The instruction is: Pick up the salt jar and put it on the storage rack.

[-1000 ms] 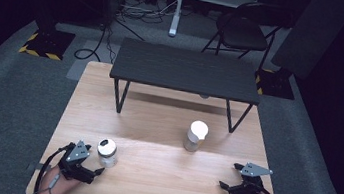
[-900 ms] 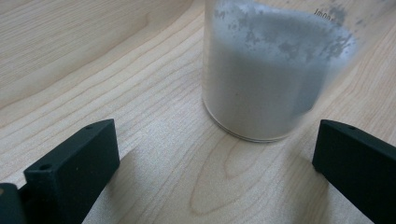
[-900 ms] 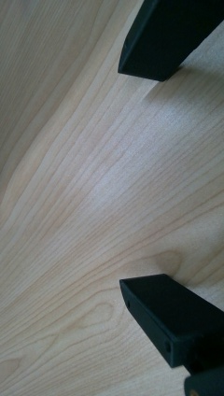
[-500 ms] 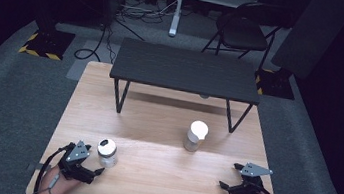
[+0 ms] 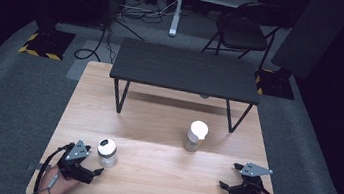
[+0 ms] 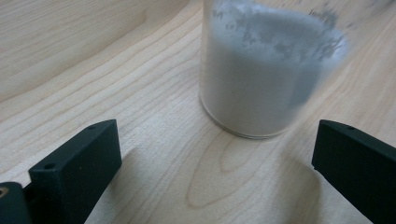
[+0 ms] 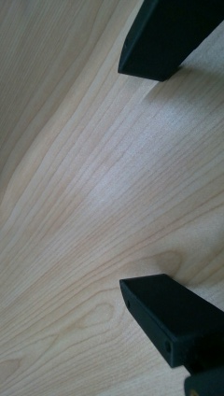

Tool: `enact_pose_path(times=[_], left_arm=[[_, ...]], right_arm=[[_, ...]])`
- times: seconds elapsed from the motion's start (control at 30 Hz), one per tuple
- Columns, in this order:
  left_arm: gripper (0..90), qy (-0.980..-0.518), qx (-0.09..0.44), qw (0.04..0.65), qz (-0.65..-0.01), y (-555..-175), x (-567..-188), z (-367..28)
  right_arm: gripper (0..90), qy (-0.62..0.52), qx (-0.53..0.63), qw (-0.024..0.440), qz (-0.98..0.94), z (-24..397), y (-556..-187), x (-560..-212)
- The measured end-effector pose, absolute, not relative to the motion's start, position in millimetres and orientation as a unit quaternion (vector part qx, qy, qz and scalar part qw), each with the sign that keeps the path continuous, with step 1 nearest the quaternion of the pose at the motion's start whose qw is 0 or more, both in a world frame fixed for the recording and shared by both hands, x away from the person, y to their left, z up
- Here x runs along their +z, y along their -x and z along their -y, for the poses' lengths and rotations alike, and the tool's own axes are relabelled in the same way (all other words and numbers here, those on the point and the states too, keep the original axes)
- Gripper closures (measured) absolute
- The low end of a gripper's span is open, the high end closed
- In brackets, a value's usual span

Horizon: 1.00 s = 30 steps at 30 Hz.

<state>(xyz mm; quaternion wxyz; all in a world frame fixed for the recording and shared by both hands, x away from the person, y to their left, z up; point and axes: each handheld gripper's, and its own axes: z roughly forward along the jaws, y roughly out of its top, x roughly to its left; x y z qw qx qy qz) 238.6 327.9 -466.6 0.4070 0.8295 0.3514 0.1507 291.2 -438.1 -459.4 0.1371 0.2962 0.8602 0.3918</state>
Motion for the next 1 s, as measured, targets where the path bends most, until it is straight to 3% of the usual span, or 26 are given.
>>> enact_pose_path(times=[0.5,1.0], left_arm=[[1.2,-0.809,0.186,0.456,-0.322,-219.4,-419.6,-326.6],[2.0,-0.814,0.18,0.458,-0.31,-227.0,-417.1,-318.9]], right_arm=[[0.2,-0.297,0.391,0.137,-0.86,438.0,-291.8,-459.1],[0.2,-0.3,0.392,0.138,-0.859,437.4,-291.0,-459.6]])
